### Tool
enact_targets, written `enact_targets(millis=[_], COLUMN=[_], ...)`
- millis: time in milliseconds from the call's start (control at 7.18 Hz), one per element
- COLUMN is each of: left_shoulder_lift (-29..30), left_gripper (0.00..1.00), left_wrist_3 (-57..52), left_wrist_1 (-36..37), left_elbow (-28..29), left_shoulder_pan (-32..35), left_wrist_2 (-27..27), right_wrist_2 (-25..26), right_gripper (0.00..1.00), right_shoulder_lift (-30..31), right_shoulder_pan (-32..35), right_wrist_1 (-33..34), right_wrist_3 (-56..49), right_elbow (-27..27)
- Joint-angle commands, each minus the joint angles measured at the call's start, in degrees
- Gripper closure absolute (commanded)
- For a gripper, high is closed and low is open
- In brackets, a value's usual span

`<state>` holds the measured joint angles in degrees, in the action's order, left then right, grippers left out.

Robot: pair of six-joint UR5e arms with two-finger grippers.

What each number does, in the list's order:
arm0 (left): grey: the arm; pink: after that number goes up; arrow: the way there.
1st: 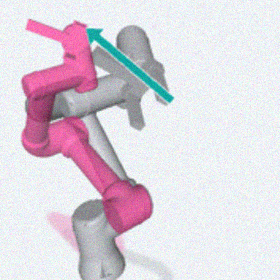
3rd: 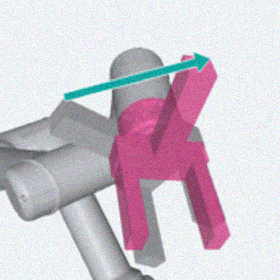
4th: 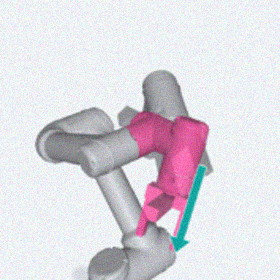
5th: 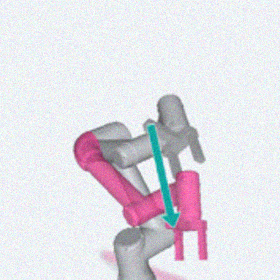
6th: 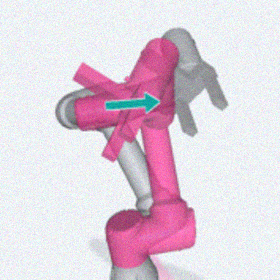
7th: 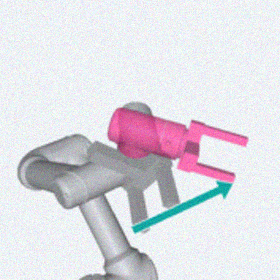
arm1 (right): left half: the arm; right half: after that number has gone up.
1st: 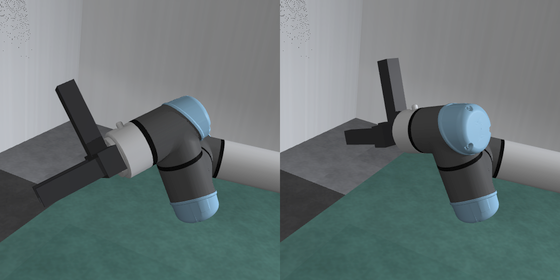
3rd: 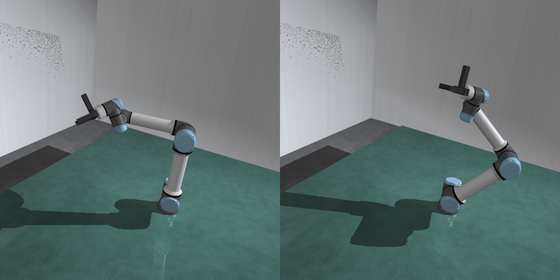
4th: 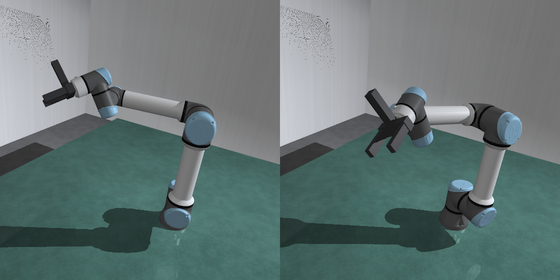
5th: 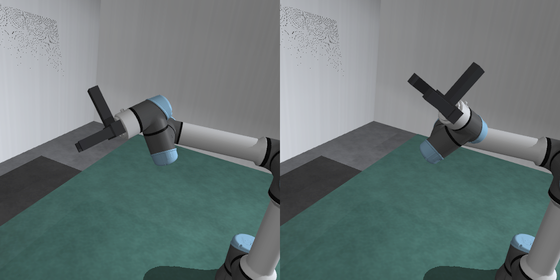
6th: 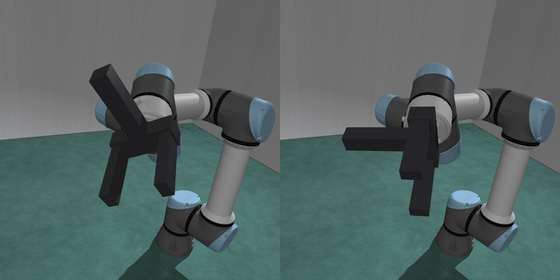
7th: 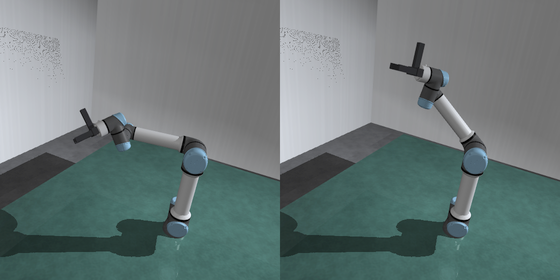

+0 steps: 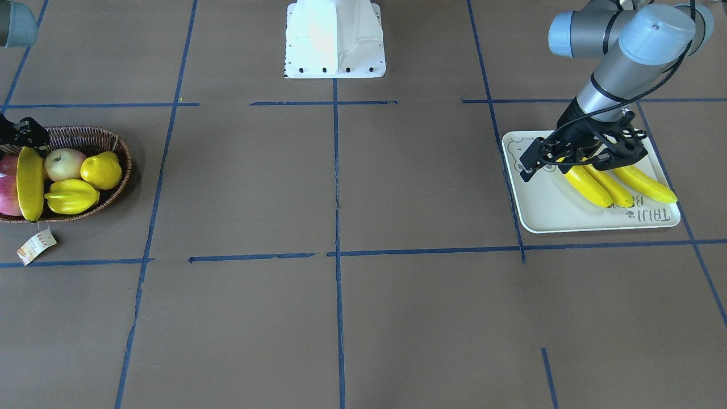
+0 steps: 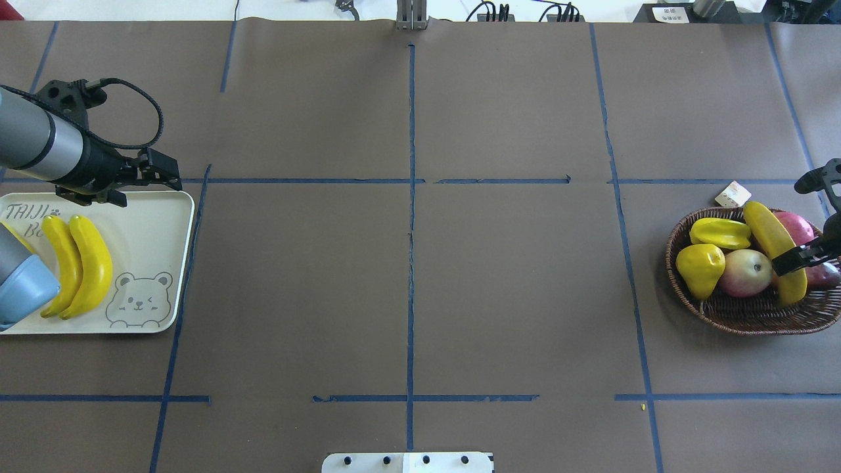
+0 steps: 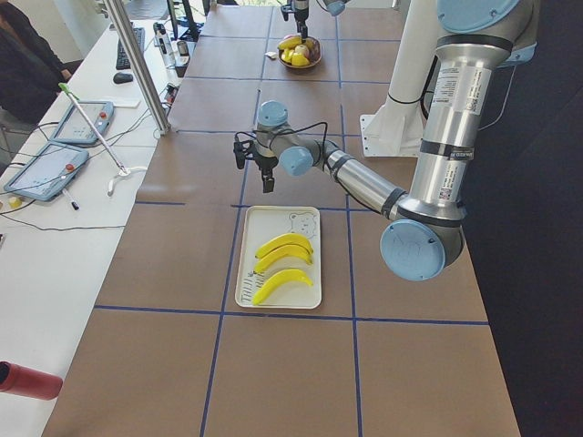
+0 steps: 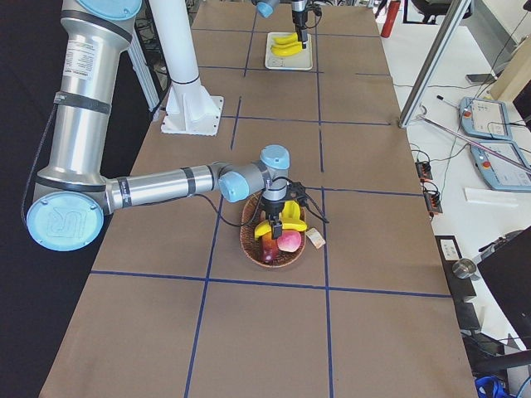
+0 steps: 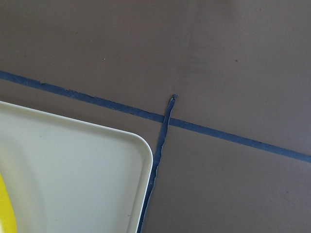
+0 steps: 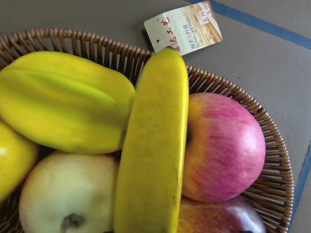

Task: Transfer all bananas from basket to plate

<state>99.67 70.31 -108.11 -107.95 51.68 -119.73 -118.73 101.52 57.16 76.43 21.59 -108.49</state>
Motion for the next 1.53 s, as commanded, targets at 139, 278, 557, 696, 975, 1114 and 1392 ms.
enact_targets(millis=[139, 278, 557, 696, 975, 1114, 1392], left_shoulder_lift=[0.0, 0.0, 0.0, 0.0, 0.3, 4.4, 11.1], left_gripper=[0.01, 0.01, 0.01, 0.01, 0.01, 0.01, 0.01], left_wrist_3=[0.0, 0.0, 0.0, 0.1, 0.3, 3.2, 11.9], left_wrist_1=[0.0, 0.0, 0.0, 0.0, -0.7, -0.8, -8.7], left_elbow=[-0.1, -0.1, -0.4, -1.1, -1.1, -1.0, 0.1], left_shoulder_pan=[0.0, 0.0, 0.1, 0.1, -0.3, -0.7, -5.6], left_wrist_2=[-0.1, -0.1, -0.1, -0.1, -0.1, -0.2, 0.0], right_wrist_2=[0.1, 0.0, -0.7, -2.0, -12.2, -12.3, -4.3], right_gripper=[0.95, 0.98, 0.98, 0.98, 0.98, 0.97, 0.96], right_shoulder_lift=[-0.2, -0.4, 5.1, 6.6, -0.4, -12.4, -27.6], right_shoulder_pan=[0.0, 0.1, 3.1, 7.3, 10.0, 6.4, -8.7], right_wrist_1=[-0.1, -0.1, 0.2, 0.5, 0.0, -0.2, -0.3], right_wrist_3=[0.1, 0.4, 0.4, 0.6, 7.8, 23.3, 47.1], right_elbow=[-0.4, -1.5, -12.4, -18.5, -18.5, -15.6, -14.2])
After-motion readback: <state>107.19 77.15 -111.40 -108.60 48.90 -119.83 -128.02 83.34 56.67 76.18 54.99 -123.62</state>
